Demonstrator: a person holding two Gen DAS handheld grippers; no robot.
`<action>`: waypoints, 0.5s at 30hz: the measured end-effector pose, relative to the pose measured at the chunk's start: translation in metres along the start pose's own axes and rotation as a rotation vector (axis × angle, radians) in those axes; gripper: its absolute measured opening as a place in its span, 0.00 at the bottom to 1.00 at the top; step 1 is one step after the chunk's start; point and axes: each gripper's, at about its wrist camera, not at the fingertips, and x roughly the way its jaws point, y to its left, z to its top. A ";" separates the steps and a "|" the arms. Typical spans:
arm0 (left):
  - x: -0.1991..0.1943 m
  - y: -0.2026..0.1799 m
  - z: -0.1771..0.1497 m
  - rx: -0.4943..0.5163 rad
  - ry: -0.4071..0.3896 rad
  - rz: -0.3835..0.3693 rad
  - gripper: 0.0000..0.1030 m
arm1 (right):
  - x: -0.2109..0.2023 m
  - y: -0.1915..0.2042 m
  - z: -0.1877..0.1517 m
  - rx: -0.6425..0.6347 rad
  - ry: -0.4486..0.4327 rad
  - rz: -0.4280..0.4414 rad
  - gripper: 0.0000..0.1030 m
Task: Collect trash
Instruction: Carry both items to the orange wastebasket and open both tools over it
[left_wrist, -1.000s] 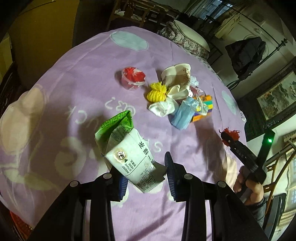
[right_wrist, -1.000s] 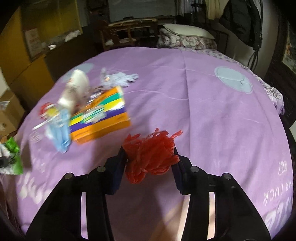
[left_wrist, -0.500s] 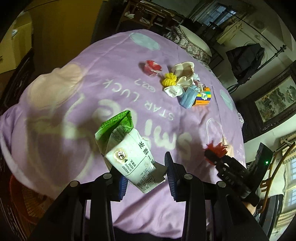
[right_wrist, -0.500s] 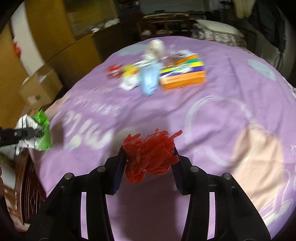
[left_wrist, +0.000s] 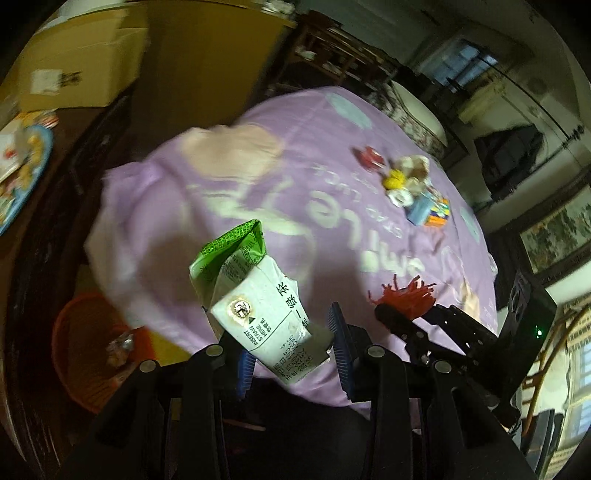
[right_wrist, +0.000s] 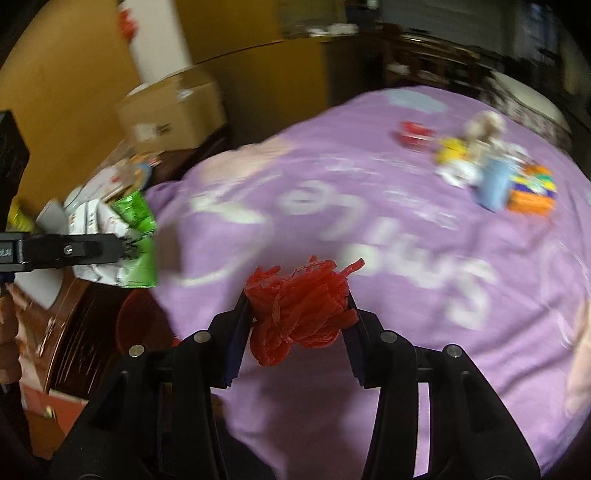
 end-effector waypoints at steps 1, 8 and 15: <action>-0.006 0.011 -0.002 -0.015 -0.008 0.011 0.35 | 0.006 0.019 0.002 -0.030 0.011 0.024 0.45; -0.039 0.093 -0.028 -0.141 -0.042 0.083 0.35 | 0.039 0.115 0.005 -0.210 0.070 0.154 0.45; -0.025 0.178 -0.050 -0.302 0.014 0.146 0.35 | 0.086 0.184 -0.010 -0.338 0.162 0.242 0.45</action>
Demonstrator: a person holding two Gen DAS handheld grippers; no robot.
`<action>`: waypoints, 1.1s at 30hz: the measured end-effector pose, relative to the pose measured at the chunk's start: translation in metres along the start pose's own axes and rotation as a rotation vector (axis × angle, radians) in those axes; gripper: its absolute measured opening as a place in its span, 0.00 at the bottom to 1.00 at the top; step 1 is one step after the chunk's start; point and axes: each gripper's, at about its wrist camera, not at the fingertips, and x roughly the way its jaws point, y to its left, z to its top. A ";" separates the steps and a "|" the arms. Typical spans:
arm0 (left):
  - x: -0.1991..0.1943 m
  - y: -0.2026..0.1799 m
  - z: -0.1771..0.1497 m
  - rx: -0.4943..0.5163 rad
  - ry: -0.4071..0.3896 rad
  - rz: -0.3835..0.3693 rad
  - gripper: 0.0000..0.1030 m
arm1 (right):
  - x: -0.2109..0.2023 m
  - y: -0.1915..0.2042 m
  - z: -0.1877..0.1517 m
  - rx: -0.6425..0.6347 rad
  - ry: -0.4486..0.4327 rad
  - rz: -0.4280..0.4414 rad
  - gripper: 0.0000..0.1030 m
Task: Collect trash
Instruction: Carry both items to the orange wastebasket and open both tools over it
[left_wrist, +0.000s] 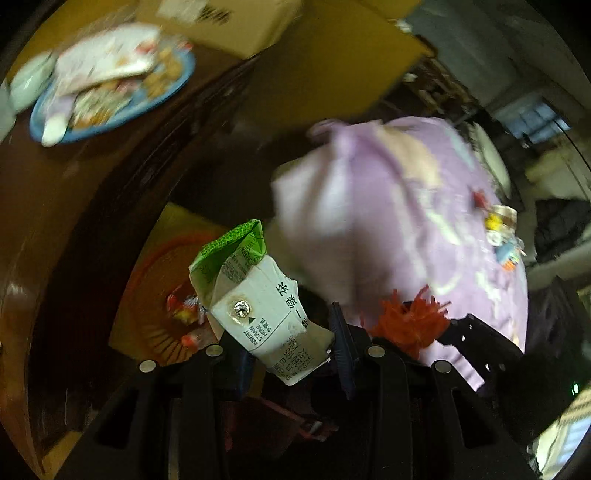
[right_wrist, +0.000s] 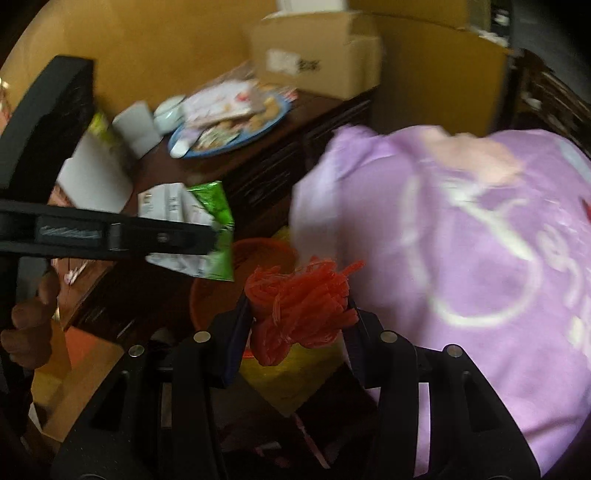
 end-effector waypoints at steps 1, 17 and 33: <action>0.006 0.009 0.000 -0.018 0.011 0.010 0.35 | 0.012 0.005 0.001 -0.013 0.023 0.012 0.45; 0.085 0.104 0.013 -0.170 0.131 0.065 0.35 | 0.133 0.050 -0.006 -0.139 0.249 0.066 0.47; 0.116 0.110 0.019 -0.195 0.140 0.163 0.70 | 0.165 0.046 -0.013 -0.103 0.257 0.029 0.65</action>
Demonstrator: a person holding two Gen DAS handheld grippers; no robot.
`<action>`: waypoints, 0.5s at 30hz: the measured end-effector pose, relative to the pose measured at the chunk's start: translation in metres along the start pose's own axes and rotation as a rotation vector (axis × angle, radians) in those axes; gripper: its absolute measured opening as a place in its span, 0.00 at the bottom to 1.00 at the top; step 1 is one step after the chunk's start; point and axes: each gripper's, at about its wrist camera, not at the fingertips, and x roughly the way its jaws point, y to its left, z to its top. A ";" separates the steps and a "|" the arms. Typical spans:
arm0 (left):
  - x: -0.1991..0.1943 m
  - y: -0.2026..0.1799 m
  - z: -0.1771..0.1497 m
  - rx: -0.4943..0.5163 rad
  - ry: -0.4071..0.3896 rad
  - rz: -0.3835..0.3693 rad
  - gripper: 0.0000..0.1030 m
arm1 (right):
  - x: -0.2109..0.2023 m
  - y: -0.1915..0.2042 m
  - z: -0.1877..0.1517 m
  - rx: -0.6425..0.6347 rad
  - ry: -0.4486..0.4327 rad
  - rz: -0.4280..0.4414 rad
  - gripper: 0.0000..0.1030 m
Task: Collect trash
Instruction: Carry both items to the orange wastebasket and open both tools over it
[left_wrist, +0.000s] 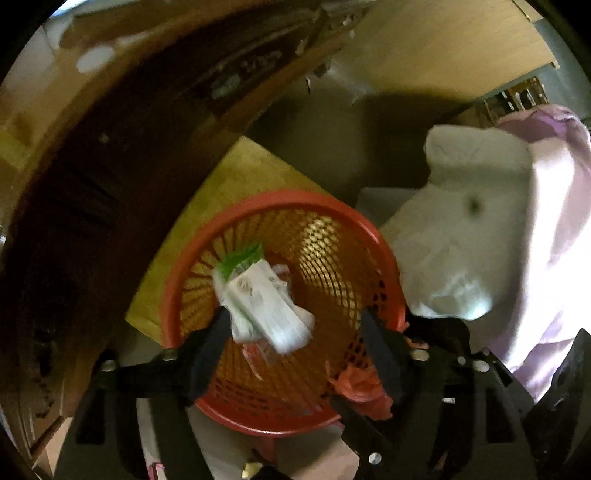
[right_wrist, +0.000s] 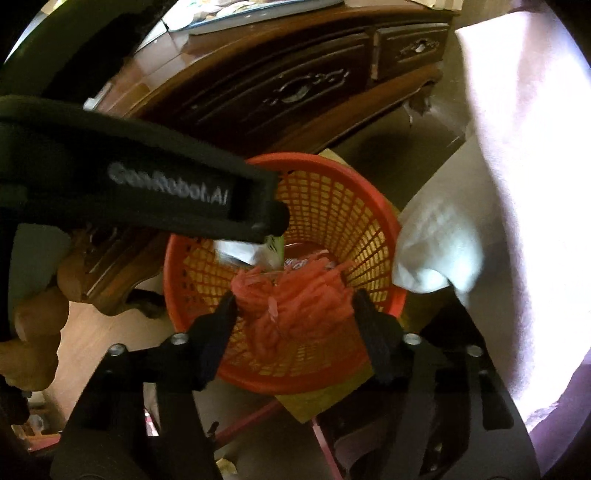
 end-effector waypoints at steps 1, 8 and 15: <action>-0.003 -0.001 0.000 0.007 -0.011 -0.005 0.70 | 0.000 0.000 0.000 0.000 -0.001 -0.003 0.66; -0.013 0.003 0.001 -0.013 -0.013 -0.014 0.70 | -0.010 -0.006 -0.003 0.012 -0.011 0.017 0.71; -0.033 0.003 -0.005 -0.029 -0.034 -0.019 0.70 | -0.036 -0.013 -0.007 0.034 -0.048 0.037 0.78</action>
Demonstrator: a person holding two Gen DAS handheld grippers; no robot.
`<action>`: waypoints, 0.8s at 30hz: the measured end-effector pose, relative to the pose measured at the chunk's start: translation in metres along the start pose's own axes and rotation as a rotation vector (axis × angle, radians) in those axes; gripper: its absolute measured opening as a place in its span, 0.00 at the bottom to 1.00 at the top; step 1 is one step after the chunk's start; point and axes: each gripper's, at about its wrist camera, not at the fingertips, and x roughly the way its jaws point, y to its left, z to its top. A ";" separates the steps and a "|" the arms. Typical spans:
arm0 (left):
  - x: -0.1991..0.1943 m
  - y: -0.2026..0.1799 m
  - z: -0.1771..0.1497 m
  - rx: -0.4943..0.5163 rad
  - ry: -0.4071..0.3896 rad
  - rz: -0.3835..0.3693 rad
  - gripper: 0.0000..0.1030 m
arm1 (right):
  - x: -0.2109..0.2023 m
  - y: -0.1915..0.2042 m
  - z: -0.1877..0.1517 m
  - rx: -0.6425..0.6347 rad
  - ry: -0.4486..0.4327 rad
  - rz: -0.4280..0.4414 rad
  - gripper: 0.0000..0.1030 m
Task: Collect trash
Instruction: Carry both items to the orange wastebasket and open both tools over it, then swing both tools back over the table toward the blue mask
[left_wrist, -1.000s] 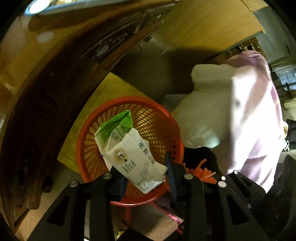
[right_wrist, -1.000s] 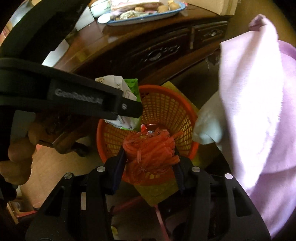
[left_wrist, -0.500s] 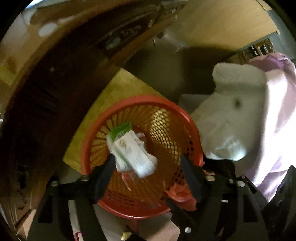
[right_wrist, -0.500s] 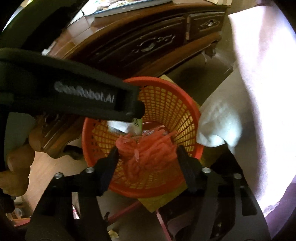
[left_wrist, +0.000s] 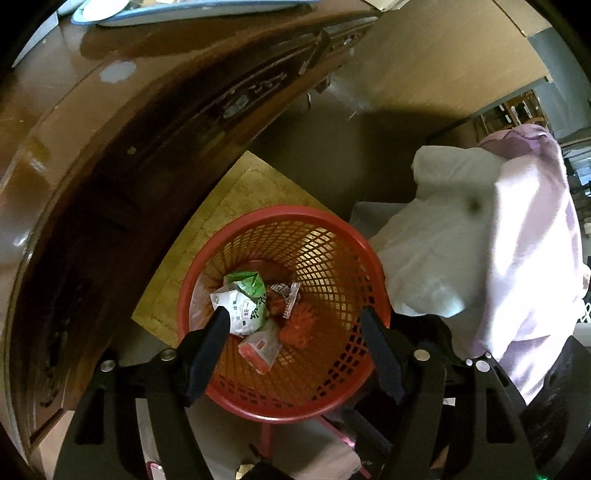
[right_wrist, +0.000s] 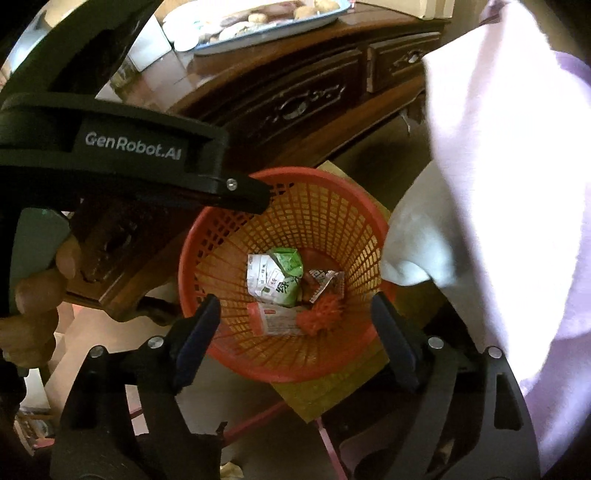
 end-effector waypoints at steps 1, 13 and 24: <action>-0.003 0.000 -0.001 0.000 -0.004 -0.002 0.70 | -0.006 0.001 0.000 0.003 -0.007 0.002 0.78; -0.079 -0.055 -0.029 0.091 -0.118 -0.033 0.74 | -0.120 -0.015 -0.027 0.034 -0.200 -0.031 0.82; -0.110 -0.176 -0.068 0.329 -0.191 -0.077 0.82 | -0.219 -0.106 -0.091 0.213 -0.343 -0.240 0.88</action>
